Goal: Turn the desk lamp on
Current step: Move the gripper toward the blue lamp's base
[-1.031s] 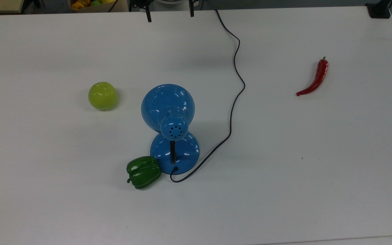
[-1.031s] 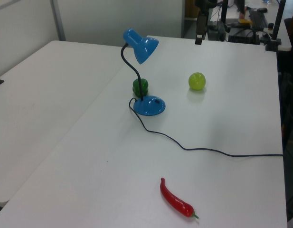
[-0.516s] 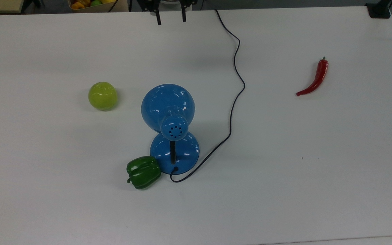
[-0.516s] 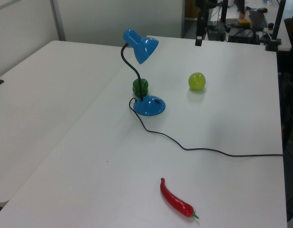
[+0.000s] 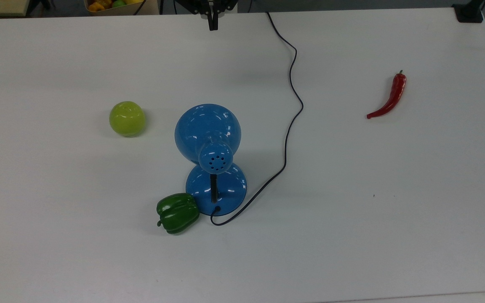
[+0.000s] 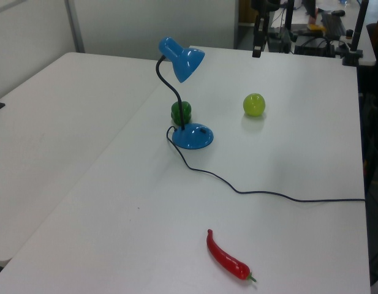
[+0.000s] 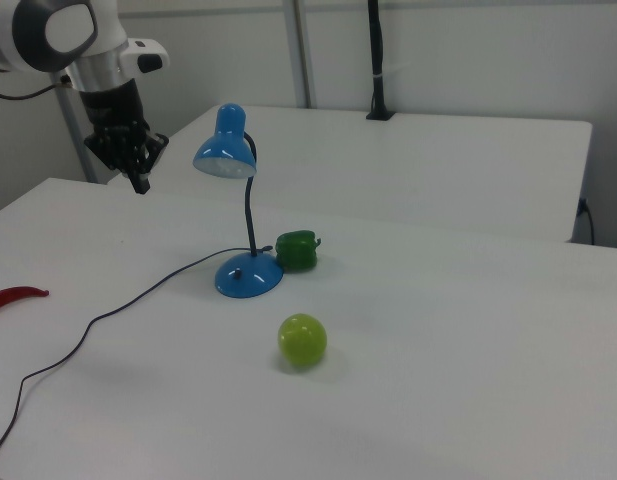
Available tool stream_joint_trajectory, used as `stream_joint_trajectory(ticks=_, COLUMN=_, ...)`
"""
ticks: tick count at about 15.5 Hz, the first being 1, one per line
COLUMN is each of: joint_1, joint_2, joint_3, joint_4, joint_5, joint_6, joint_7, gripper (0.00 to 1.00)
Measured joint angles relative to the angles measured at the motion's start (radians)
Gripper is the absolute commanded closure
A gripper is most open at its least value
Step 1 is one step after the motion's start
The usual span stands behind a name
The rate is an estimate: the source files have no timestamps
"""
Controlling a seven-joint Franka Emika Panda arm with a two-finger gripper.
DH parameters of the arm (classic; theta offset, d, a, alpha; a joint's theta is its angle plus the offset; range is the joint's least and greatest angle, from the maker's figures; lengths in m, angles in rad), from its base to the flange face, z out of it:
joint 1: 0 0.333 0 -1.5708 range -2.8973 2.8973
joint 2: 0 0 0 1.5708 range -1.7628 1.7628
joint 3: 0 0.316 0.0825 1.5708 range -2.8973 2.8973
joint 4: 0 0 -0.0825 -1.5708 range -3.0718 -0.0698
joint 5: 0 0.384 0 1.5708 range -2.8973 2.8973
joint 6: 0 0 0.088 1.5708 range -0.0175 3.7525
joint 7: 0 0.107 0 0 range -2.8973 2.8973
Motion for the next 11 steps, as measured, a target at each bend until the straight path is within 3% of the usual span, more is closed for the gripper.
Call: stream_joint_trajectory(ticks=11, joint_1=0.006, joint_2=0.008, joint_3=0.006, joint_4=-0.022, joint_5=0.003, joint_6=0.000, joint_7=-0.001, gripper=1.00)
